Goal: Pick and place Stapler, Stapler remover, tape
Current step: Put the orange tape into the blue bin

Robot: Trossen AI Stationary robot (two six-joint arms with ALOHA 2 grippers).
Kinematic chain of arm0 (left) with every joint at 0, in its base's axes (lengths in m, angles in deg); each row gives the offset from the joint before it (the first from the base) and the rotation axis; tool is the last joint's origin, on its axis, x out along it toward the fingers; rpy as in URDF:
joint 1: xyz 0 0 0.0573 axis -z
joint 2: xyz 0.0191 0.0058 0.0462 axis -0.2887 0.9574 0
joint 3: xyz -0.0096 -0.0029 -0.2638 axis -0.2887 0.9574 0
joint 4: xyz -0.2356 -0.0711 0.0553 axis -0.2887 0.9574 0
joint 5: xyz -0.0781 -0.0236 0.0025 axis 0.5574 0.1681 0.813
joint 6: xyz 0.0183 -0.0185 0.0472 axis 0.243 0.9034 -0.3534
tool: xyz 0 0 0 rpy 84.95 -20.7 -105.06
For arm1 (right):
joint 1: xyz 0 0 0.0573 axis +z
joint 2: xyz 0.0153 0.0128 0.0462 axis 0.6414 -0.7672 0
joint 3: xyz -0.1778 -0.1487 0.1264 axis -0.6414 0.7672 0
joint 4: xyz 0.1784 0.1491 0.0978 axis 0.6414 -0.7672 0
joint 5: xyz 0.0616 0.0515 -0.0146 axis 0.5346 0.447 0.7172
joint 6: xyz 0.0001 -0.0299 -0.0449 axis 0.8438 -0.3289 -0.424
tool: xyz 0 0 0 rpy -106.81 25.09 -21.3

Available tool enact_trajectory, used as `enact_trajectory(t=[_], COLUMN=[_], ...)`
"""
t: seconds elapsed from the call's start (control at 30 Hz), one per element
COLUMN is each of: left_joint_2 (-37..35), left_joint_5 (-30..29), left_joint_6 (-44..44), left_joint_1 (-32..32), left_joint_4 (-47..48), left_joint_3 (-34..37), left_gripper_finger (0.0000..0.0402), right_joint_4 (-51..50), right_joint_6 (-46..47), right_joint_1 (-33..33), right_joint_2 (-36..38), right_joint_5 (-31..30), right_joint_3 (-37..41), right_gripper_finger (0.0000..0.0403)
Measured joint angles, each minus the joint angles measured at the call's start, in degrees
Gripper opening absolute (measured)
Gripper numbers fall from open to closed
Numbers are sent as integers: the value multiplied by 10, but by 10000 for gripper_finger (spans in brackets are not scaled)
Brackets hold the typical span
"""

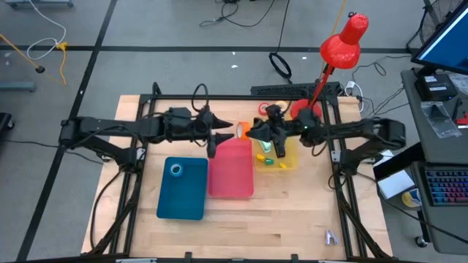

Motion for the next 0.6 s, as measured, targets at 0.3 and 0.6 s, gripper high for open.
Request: enact_trajectory(t=[0.3, 0.6], left_joint_2=[3, 3], left_joint_5=[-62, -55], left_joint_6=[-77, -86], left_joint_1=[27, 27], left_joint_4=[2, 3], left_joint_3=[0, 0], left_gripper_finger=[191, 191], right_joint_4=[-5, -11], right_joint_6=[48, 44], right_joint_1=[-1, -2], right_joint_2=[-23, -23], right_joint_5=[-30, -90], right_joint_3=[0, 0], right_gripper_finger=[31, 31])
